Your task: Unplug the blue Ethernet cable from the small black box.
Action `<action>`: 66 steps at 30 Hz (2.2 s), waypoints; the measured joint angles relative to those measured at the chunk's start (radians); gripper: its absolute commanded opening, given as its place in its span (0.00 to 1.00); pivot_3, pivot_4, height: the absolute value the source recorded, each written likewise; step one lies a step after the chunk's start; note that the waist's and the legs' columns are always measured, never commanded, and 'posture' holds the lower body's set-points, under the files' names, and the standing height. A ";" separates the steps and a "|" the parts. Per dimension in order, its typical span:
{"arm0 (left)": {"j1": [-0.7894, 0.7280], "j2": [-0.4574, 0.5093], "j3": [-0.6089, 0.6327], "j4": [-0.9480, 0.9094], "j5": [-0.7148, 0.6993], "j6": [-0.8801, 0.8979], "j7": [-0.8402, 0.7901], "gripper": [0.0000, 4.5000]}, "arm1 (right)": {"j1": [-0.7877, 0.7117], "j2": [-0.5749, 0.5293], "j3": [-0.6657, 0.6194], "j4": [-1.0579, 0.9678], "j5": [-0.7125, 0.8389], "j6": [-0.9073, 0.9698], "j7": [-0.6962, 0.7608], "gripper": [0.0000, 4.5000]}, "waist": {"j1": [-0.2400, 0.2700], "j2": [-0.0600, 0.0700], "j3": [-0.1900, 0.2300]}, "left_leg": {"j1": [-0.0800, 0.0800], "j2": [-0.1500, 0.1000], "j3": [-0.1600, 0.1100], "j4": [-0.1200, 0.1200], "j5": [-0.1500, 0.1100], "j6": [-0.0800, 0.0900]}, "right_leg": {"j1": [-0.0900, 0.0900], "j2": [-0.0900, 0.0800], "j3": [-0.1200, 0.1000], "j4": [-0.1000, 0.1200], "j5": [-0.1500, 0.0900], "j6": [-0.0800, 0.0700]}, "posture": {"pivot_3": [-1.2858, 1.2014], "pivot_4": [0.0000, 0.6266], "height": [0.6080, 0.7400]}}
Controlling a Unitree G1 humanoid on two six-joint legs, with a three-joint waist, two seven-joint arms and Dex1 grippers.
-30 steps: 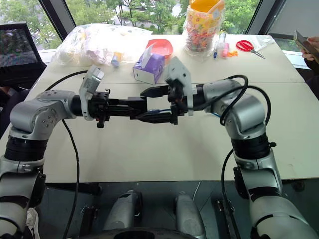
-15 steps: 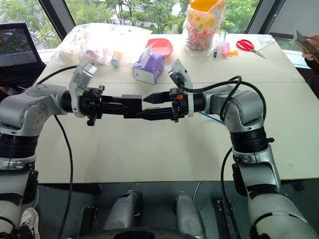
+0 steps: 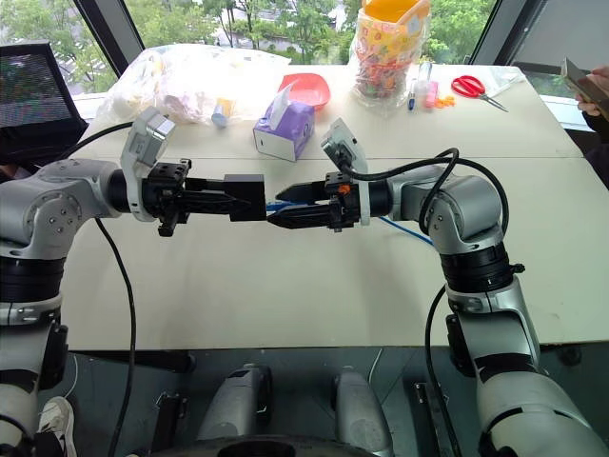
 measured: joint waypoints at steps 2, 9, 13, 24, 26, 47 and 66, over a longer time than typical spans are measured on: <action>0.000 0.000 0.000 0.000 0.000 0.000 0.003 0.11 | 0.000 0.000 0.002 0.000 0.000 0.000 -0.001 0.55 | 0.000 0.000 0.000 | 0.000 0.000 0.000 0.000 0.000 0.000 | 0.000 0.000 0.000 0.000 0.000 0.000 | 0.52 0.24 0.96; 0.000 0.000 0.000 0.000 -0.002 0.000 0.006 0.11 | 0.000 0.001 0.007 0.000 0.002 0.001 -0.002 0.55 | 0.000 0.000 0.000 | 0.000 0.000 0.000 0.000 0.000 0.000 | 0.000 0.000 0.000 0.000 0.000 0.000 | 0.52 0.24 0.96; 0.016 0.000 0.000 -0.003 -0.004 0.000 0.006 0.11 | 0.000 0.007 0.007 0.000 0.003 0.006 -0.007 0.25 | 0.000 0.000 0.000 | 0.000 0.000 0.000 0.000 0.000 0.000 | 0.000 0.000 0.000 0.000 0.000 0.000 | 0.52 0.24 0.96; 0.025 0.002 0.000 -0.007 -0.005 0.000 0.007 0.11 | 0.000 0.006 0.008 0.000 0.003 0.008 -0.008 0.05 | 0.000 0.000 0.000 | 0.000 0.000 0.000 0.000 0.000 0.000 | 0.000 0.000 0.000 0.000 0.000 0.000 | 0.52 0.24 0.96; 0.025 0.002 0.000 -0.007 -0.005 0.000 0.008 0.11 | 0.000 0.005 0.009 0.000 0.003 0.006 -0.006 0.05 | 0.000 0.000 0.000 | 0.000 0.000 0.000 0.000 0.000 0.000 | 0.000 0.000 0.000 0.000 0.000 0.000 | 0.52 0.24 0.96; 0.025 0.002 0.000 -0.012 -0.018 -0.001 0.019 0.11 | 0.002 -0.011 0.042 -0.001 0.000 -0.008 0.001 0.02 | 0.000 0.000 0.000 | 0.000 0.000 0.000 0.000 0.000 0.000 | 0.000 0.000 0.000 0.000 0.000 0.000 | 0.52 0.24 0.96; 0.069 0.037 0.011 -0.044 -0.022 -0.004 0.018 0.11 | 0.007 -0.110 0.085 0.120 -0.102 -0.160 0.048 0.02 | 0.005 0.000 0.000 | 0.000 -0.001 0.000 0.001 0.000 0.000 | 0.000 -0.001 0.000 0.000 0.000 0.000 | 0.52 0.24 0.96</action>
